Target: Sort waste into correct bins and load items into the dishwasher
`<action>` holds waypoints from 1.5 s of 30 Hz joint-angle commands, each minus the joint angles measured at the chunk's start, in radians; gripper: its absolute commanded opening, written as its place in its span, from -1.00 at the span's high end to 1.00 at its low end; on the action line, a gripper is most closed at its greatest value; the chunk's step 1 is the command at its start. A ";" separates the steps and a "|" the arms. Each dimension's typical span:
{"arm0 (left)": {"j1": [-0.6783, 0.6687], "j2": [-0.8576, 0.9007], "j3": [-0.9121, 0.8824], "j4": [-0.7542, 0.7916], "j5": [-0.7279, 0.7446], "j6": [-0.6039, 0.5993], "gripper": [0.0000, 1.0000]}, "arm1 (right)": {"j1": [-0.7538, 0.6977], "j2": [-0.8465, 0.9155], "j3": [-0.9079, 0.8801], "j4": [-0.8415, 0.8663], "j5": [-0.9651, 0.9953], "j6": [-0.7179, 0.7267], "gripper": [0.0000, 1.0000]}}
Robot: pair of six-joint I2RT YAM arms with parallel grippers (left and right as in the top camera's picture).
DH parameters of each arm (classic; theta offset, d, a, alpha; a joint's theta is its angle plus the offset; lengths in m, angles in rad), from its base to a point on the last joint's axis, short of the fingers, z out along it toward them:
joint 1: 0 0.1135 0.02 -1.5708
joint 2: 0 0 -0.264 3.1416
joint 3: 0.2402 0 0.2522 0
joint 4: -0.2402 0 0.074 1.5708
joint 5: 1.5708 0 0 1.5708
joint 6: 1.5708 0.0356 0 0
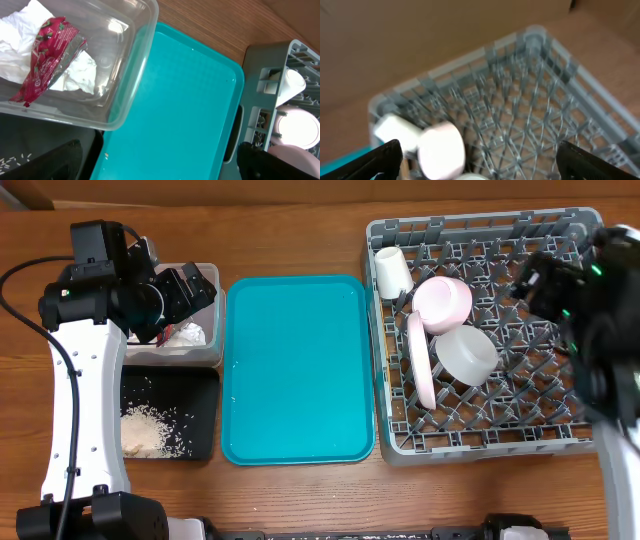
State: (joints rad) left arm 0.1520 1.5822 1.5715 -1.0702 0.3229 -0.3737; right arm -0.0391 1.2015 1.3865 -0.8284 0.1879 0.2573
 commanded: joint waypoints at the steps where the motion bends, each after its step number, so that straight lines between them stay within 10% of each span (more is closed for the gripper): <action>1: -0.007 0.002 0.010 0.001 0.007 0.011 -1.00 | 0.001 -0.208 0.013 0.042 0.022 -0.004 -1.00; 10: -0.007 0.002 0.010 0.001 0.007 0.011 -1.00 | 0.007 -0.624 -0.204 0.175 0.021 0.000 -0.99; 19: -0.007 0.002 0.010 0.001 0.007 0.011 -1.00 | 0.007 -1.117 -0.843 0.630 -0.010 0.200 -0.99; 28: -0.007 0.002 0.010 0.001 0.007 0.011 -1.00 | 0.014 -1.199 -1.222 1.006 -0.040 0.282 -1.00; 45: -0.007 0.002 0.010 0.001 0.007 0.011 -1.00 | 0.020 -1.199 -1.379 0.750 -0.261 -0.164 -0.99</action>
State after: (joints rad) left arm 0.1505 1.5822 1.5715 -1.0698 0.3225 -0.3737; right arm 0.0040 0.0139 0.0181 -0.0853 -0.0303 0.1963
